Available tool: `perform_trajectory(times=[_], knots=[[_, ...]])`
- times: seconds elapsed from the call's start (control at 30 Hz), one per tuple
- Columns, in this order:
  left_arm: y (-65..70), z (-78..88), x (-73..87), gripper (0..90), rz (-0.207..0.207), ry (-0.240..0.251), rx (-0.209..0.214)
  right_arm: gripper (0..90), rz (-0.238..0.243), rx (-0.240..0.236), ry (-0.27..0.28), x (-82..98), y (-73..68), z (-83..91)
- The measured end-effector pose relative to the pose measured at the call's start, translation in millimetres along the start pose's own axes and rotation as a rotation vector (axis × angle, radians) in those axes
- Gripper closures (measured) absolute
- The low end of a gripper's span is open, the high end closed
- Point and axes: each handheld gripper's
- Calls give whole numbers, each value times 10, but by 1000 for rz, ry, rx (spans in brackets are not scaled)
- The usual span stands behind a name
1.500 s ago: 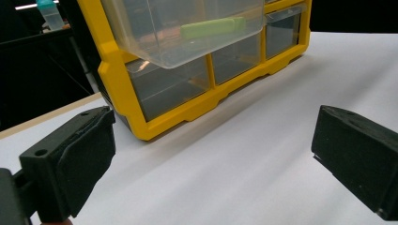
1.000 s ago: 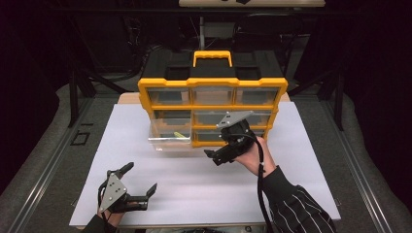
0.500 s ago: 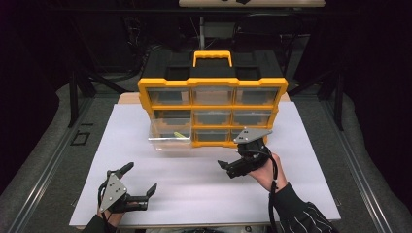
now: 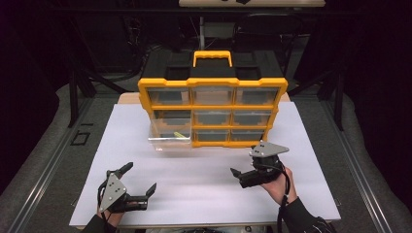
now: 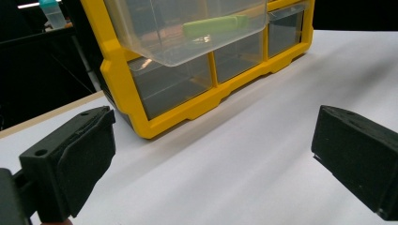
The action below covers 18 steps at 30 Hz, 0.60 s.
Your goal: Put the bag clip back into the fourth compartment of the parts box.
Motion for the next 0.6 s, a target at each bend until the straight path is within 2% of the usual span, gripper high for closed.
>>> perform_trajectory(times=[0.07,0.13,0.3,0.4,0.6], knots=[[2,-5,1,1,2,-1,1,0,-2,25,42,92,24,55],[3,-5,1,0,1,-2,1,0,-10,30,55,153,40,86],[-2,0,3,0,2,-2,-1,0,-38,32,66,316,85,143],[3,-11,1,1,2,-3,7,0,-46,52,54,443,113,174],[-1,-6,0,0,-3,-3,5,0,-55,55,57,506,134,202]])
Point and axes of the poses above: each handheld gripper's, and its own axes: z roughly backward along the jaws, x roughly out of its underside, y roughly to its right, and after that the axes turned 14 degrees about -z, right-handed
